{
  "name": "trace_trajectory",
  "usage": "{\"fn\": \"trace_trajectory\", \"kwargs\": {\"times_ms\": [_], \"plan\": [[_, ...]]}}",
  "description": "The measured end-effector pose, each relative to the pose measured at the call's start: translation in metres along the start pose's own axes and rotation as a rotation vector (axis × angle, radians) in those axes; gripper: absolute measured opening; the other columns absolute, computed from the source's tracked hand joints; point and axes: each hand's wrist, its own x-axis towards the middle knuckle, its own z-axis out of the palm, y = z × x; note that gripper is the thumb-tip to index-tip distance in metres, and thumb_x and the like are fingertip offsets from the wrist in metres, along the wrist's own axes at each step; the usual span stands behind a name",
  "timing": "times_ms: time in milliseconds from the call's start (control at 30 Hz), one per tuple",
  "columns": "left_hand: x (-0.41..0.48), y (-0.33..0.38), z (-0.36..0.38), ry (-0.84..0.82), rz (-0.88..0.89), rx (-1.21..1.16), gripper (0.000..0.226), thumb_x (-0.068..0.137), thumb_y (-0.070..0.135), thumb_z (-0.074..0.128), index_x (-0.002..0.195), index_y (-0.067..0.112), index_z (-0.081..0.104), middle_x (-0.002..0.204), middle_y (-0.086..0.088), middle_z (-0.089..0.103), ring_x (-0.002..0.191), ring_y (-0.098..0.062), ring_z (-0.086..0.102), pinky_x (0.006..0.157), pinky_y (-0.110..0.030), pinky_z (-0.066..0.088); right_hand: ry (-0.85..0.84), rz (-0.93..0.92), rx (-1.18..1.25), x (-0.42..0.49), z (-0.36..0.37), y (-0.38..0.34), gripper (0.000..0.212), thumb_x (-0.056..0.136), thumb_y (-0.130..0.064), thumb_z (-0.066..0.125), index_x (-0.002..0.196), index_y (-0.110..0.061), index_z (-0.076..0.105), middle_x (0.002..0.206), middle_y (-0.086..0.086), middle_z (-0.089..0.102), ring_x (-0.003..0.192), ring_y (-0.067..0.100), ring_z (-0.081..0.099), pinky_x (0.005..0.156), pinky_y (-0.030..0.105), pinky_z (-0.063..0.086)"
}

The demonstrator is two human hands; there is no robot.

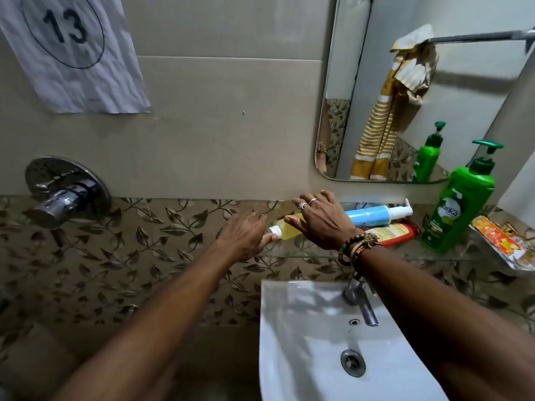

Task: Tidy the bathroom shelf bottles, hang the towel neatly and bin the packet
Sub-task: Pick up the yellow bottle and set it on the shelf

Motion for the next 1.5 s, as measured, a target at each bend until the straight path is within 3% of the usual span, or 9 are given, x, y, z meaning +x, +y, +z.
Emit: {"fn": "trace_trajectory", "kwargs": {"times_ms": [233,400,567,700,933,1033,1167,1333,1500], "plan": [[0.021,0.006,0.009,-0.034,-0.057,-0.103,0.062,0.092,0.06,0.045,0.132,0.013,0.049,0.127,-0.013,0.058,0.116,-0.029,0.054,0.093,-0.042,0.041,0.03,-0.051,0.028,0.014,0.017,0.015,0.065,0.098,-0.058,0.018,0.116,-0.015,0.063,0.11,0.008,0.066,0.097,0.027,0.063,0.085,0.039,0.043],[0.031,0.016,0.006,-0.032,-0.048,-0.049,0.068,0.087,0.064,0.051,0.133,0.014,0.049,0.123,-0.012,0.06,0.112,-0.028,0.055,0.086,-0.037,0.042,0.014,-0.064,0.077,0.017,0.02,0.026,0.052,0.102,-0.05,0.023,0.102,-0.015,0.062,0.097,0.01,0.066,0.082,0.028,0.062,0.069,0.034,0.035],[0.038,0.029,0.002,-0.102,-0.064,-0.092,0.066,0.084,0.056,0.064,0.132,0.012,0.049,0.121,-0.011,0.059,0.108,-0.026,0.055,0.085,-0.035,0.044,-0.089,-0.059,0.087,0.017,0.023,0.033,0.031,0.102,-0.039,0.034,0.092,-0.017,0.054,0.082,0.006,0.06,0.061,0.021,0.043,0.068,0.034,0.035],[0.042,0.035,0.002,-0.112,-0.105,-0.13,0.054,0.081,0.05,0.071,0.118,0.014,0.057,0.108,-0.008,0.064,0.094,-0.023,0.059,0.079,-0.036,0.051,-0.131,-0.092,0.064,0.02,0.026,0.036,0.024,0.1,-0.036,0.038,0.097,-0.018,0.054,0.08,0.002,0.055,0.067,0.022,0.049,0.074,0.035,0.032],[0.051,0.033,0.004,-0.171,-0.193,-0.211,0.056,0.079,0.048,0.073,0.12,0.016,0.053,0.108,-0.007,0.055,0.088,-0.019,0.047,0.07,-0.03,0.038,-0.182,-0.086,0.161,0.021,0.028,0.036,0.026,0.095,-0.035,0.05,0.108,-0.013,0.056,0.09,0.01,0.064,0.067,0.022,0.047,0.061,0.034,0.035],[0.05,0.03,0.008,-0.164,-0.228,-0.237,0.061,0.078,0.049,0.074,0.124,0.016,0.052,0.116,-0.008,0.054,0.096,-0.022,0.05,0.076,-0.033,0.042,-0.173,-0.08,0.17,0.022,0.026,0.035,0.025,0.096,-0.036,0.049,0.105,-0.013,0.054,0.093,0.011,0.064,0.07,0.024,0.05,0.062,0.035,0.038],[0.047,0.023,0.011,-0.151,-0.263,-0.276,0.068,0.078,0.05,0.073,0.133,0.017,0.048,0.127,-0.009,0.055,0.111,-0.026,0.053,0.091,-0.039,0.046,-0.147,-0.067,0.222,0.026,0.024,0.032,0.036,0.096,-0.036,0.048,0.124,-0.015,0.054,0.102,0.013,0.065,0.087,0.031,0.06,0.067,0.033,0.038],[0.04,0.019,0.005,-0.112,-0.29,-0.355,0.069,0.081,0.045,0.073,0.138,0.019,0.044,0.134,-0.008,0.053,0.117,-0.026,0.051,0.088,-0.033,0.04,-0.118,0.057,0.406,0.029,0.023,0.025,0.045,0.094,-0.039,0.05,0.134,-0.019,0.052,0.11,0.013,0.067,0.091,0.031,0.061,0.067,0.031,0.04],[0.032,0.016,-0.006,-0.067,-0.311,-0.445,0.063,0.078,0.042,0.076,0.131,0.018,0.05,0.13,-0.006,0.055,0.116,-0.025,0.052,0.081,-0.029,0.036,-0.114,0.189,0.779,0.034,0.013,0.018,0.046,0.089,-0.027,0.065,0.132,-0.013,0.057,0.122,0.009,0.066,0.107,0.023,0.063,0.093,0.038,0.053]]}}
